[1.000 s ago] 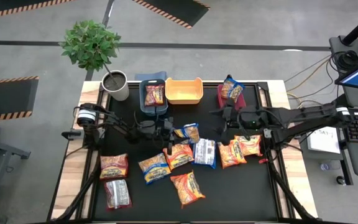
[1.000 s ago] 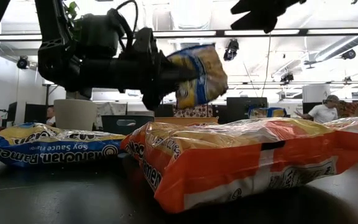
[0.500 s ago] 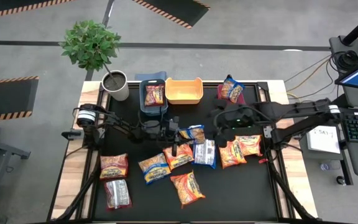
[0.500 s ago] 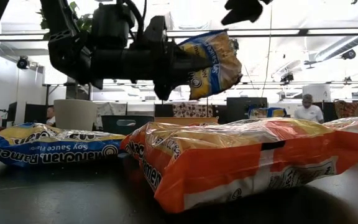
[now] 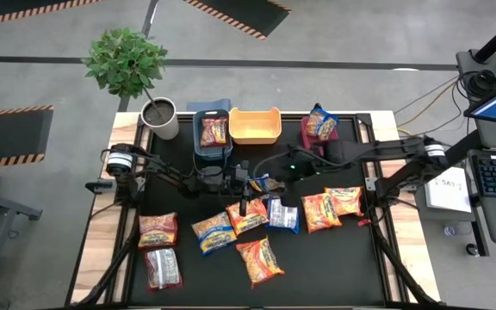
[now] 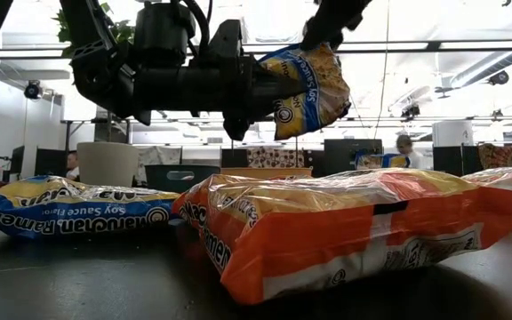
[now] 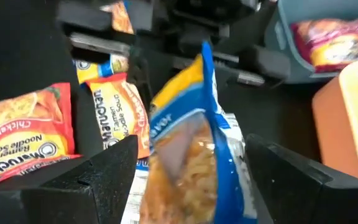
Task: Sort Maruchan noodles
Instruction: Put the blue noodle pack into the red bin
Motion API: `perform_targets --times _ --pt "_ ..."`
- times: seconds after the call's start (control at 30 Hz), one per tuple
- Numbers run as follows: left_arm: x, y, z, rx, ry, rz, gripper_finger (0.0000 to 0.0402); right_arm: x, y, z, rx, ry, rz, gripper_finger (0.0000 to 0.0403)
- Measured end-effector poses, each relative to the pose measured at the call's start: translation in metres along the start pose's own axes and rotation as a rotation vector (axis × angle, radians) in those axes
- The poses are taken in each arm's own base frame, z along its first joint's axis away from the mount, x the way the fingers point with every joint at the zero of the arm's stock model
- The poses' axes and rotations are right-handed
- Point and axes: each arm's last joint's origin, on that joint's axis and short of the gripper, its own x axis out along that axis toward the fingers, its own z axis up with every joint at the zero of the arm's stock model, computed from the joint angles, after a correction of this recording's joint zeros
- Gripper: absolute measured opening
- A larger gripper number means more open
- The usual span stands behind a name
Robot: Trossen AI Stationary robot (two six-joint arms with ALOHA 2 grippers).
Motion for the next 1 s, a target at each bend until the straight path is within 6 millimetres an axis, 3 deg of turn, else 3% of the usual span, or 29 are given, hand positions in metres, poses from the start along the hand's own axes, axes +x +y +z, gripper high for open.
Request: perform_targets --times 0.2,0.57,0.7,0.87,1.0 --pt "0.0 0.0 0.0 0.0 0.002 0.0 0.005 0.013 -0.014 0.001 0.044 0.03 0.092 0.0246" --pt "0.0 0.0 0.0 0.01 -0.003 0.012 0.0059 0.014 -0.025 -0.001 0.073 0.036 0.15 0.0106" --pt "0.0 0.0 0.001 0.014 -0.01 0.009 0.0088 0.014 -0.025 -0.001 0.066 0.037 0.149 0.01" --pt "-0.001 -0.001 0.0 0.018 -0.004 -0.016 0.0148 0.012 -0.026 -0.003 0.041 0.049 0.146 0.012" --pt "-0.007 -0.002 0.002 0.02 0.007 -0.057 0.0194 0.005 -0.034 -0.009 0.027 0.089 0.136 0.0108"
